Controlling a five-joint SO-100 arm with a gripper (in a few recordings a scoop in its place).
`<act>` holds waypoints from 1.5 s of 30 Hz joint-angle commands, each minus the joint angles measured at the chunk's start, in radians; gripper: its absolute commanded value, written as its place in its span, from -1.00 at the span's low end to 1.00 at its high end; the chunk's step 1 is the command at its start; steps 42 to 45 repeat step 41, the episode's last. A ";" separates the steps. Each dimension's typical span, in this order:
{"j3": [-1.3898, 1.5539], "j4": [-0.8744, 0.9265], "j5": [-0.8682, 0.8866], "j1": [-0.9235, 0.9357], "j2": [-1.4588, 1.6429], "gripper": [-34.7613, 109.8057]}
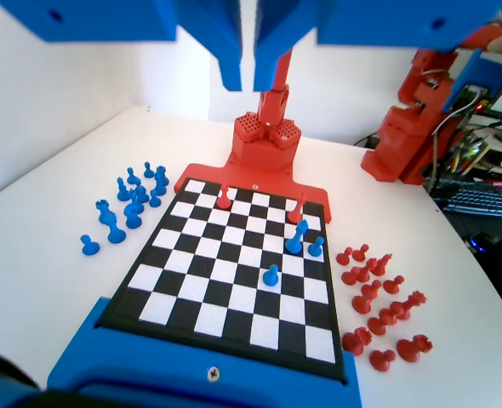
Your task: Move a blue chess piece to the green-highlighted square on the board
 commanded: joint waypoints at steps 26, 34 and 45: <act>0.008 -0.034 0.009 0.028 0.132 -0.51; 0.008 -0.034 0.009 0.028 0.132 -0.51; 0.008 -0.034 0.009 0.028 0.132 -0.51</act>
